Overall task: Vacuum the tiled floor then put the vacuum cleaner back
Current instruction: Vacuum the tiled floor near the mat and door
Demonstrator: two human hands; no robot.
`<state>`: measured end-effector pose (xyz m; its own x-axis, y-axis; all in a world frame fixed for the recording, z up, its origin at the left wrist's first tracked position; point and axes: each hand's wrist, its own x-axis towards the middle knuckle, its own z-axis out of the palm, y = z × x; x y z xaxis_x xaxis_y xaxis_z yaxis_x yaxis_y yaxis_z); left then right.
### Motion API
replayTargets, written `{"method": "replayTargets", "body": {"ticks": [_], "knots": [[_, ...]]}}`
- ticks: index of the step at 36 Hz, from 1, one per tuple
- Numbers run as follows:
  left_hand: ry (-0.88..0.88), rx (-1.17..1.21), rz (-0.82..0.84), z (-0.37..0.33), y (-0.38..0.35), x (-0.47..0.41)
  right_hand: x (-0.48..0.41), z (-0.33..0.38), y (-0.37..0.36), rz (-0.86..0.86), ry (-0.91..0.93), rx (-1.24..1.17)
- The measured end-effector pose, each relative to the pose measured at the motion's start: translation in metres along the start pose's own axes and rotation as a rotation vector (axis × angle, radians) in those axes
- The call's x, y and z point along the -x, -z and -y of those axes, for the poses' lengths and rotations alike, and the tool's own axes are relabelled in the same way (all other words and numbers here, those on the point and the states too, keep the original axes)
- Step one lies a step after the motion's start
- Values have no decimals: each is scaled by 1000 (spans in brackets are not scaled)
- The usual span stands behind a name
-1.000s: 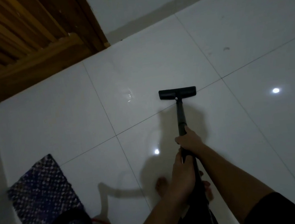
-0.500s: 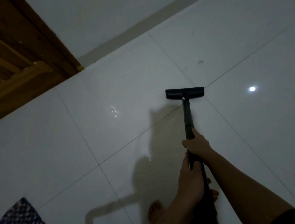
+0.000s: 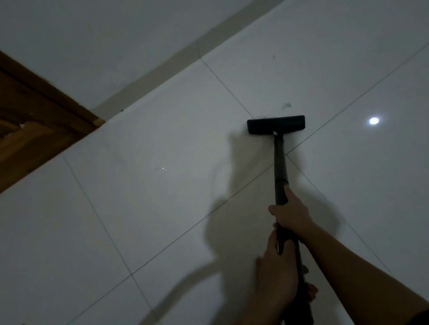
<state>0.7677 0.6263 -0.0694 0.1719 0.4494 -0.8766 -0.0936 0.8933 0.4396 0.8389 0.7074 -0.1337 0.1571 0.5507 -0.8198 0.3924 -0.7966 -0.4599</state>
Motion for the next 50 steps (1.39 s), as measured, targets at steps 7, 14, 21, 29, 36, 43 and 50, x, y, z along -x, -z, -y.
{"method": "replayTargets", "body": {"ticks": [7,14,21,29,36,43,50], "knots": [[45,9,-13,-32,-20,-27,-31,25,26,9,10,27],[15,39,10,-51,-21,-36,-43,37,32,-6,47,69],[16,45,21,-69,-2,-38,-52,54,18,-32,35,51],[20,17,-5,-111,27,-65,-75,105,5,-36,13,53],[-27,27,5,-151,58,-87,-107,150,-13,-32,34,88],[-43,30,16,-173,67,-122,-144,175,-14,-40,57,123],[-64,84,27,-193,65,-160,-183,198,-3,-41,72,182]]}}
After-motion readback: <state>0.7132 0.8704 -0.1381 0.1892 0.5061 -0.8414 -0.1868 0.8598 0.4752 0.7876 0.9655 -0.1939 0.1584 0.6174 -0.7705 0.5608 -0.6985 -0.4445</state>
